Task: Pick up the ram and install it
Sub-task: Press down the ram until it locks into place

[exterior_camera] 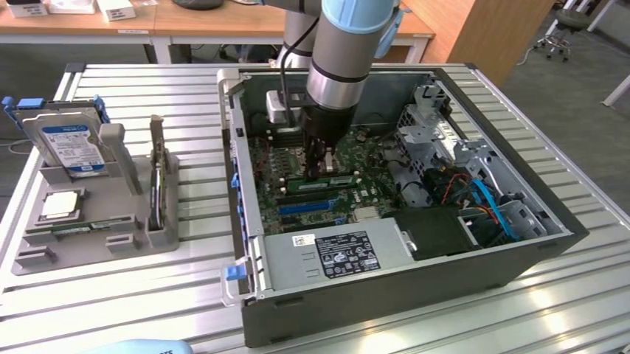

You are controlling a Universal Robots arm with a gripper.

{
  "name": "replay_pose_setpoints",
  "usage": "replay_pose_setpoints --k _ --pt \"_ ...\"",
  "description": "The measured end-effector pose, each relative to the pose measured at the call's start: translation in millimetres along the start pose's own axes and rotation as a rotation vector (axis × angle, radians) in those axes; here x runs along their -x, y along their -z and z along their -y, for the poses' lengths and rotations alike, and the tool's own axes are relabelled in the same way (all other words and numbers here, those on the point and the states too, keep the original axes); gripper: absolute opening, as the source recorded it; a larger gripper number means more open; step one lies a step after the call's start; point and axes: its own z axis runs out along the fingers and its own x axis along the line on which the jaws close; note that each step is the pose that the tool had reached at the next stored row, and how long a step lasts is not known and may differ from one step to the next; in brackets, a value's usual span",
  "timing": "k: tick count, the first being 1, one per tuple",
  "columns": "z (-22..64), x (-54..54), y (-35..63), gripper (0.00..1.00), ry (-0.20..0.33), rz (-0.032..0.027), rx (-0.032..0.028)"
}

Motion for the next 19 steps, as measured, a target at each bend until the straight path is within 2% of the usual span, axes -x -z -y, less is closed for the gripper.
replay_pose_setpoints --k 19 --pt "0.1 0.0 -1.8 0.1 0.0 0.0 0.0"
